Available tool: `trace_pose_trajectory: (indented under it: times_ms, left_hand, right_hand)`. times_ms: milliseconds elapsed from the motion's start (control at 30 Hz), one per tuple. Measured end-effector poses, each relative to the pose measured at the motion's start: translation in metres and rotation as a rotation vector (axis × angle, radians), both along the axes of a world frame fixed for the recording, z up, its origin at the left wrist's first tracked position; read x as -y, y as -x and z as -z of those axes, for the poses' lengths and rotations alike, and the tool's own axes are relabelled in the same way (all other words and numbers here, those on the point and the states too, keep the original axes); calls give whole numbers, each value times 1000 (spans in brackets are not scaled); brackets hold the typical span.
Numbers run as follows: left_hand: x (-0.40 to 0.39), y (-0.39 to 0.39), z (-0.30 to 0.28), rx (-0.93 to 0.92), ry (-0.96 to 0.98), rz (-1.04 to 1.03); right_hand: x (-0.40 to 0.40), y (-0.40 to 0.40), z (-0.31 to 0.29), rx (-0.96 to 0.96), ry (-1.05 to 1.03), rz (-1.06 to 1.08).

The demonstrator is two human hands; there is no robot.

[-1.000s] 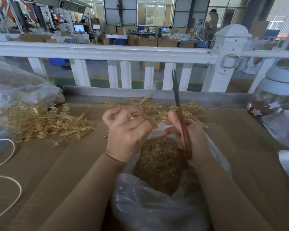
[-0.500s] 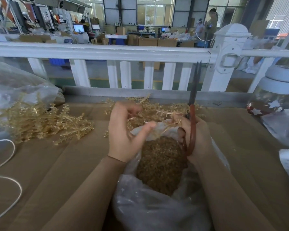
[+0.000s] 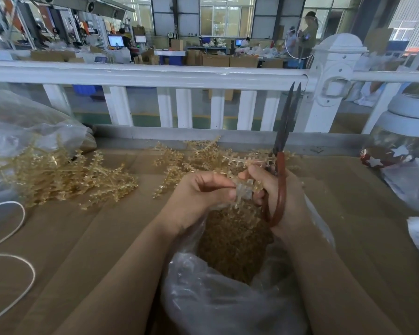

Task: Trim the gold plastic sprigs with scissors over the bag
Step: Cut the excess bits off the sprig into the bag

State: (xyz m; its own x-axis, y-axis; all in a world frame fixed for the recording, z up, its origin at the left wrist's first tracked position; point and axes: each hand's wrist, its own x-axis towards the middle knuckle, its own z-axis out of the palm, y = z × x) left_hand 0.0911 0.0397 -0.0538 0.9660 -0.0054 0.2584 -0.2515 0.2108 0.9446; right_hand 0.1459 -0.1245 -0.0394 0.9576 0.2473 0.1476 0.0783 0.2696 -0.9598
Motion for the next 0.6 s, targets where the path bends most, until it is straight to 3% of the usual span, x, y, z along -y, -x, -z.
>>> trace_pose_trajectory:
  times_ms: [167,300,600]
  left_hand:
    - [-8,-4,-2,95,-19,-139]
    - [-7,-4,-1,135,-30,-106]
    - [7,-3,-1,-129,-21,-34]
  right_hand:
    - [3,3,-2,21,-3,-53]
    - [4,4,-5,29,14,-73]
    - [5,3,0,122,69,-97]
